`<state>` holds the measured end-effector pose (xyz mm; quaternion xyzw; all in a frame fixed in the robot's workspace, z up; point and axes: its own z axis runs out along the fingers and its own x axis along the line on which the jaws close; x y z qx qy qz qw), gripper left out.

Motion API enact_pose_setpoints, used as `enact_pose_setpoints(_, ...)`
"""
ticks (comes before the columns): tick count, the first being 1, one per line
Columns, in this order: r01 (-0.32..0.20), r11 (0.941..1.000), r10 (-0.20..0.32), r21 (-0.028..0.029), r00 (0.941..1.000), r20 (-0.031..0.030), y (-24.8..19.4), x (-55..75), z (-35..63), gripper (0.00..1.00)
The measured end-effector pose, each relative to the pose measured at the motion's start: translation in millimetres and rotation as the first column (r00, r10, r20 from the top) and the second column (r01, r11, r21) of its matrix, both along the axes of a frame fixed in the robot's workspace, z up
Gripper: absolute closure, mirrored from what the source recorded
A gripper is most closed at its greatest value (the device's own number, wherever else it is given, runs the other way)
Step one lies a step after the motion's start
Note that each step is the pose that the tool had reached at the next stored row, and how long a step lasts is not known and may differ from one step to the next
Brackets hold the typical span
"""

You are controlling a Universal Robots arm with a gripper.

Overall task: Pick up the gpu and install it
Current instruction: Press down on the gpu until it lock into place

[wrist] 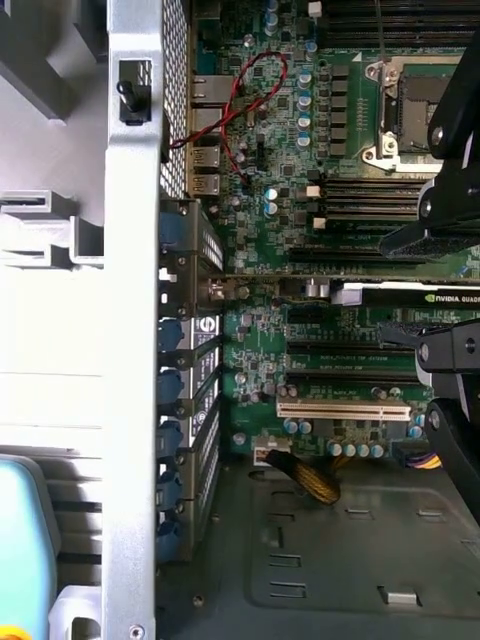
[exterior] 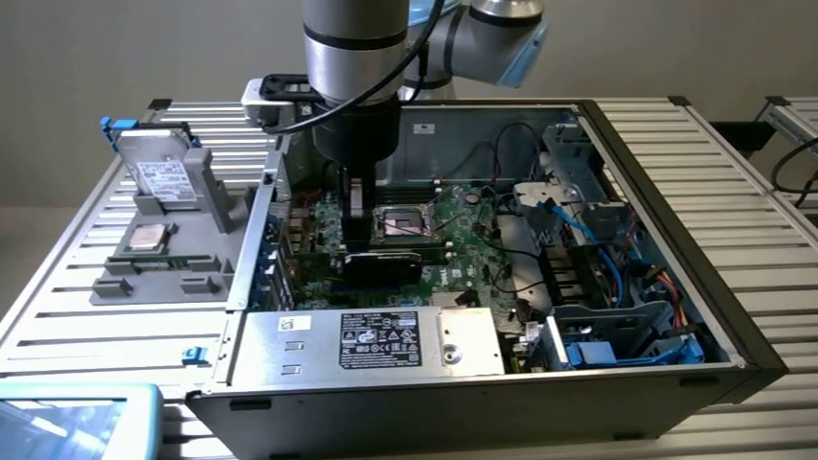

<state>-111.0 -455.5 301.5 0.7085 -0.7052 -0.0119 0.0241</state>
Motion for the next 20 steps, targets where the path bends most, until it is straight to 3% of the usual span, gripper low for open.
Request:
enact_pose_setpoints(5,-0.005,1.0000,0.005,0.0000,1.0000,0.0002,0.0,0.0,0.0,0.62)
enact_pose_setpoints(8,-0.009,1.0000,0.009,0.0000,1.0000,0.0003,0.1,0.0,0.0,0.81)
enact_pose_setpoints(12,-0.011,0.9999,0.011,-0.0011,0.9999,0.0018,0.2,-4.0,-0.3,0.88)
enact_pose_setpoints(16,-0.011,0.9999,0.011,-0.0042,0.9999,0.0129,1.2,-14.7,-3.0,0.88)
enact_pose_setpoints(20,-0.010,0.9999,0.010,-0.0067,0.9994,0.0337,3.2,-18.2,-5.5,0.88)
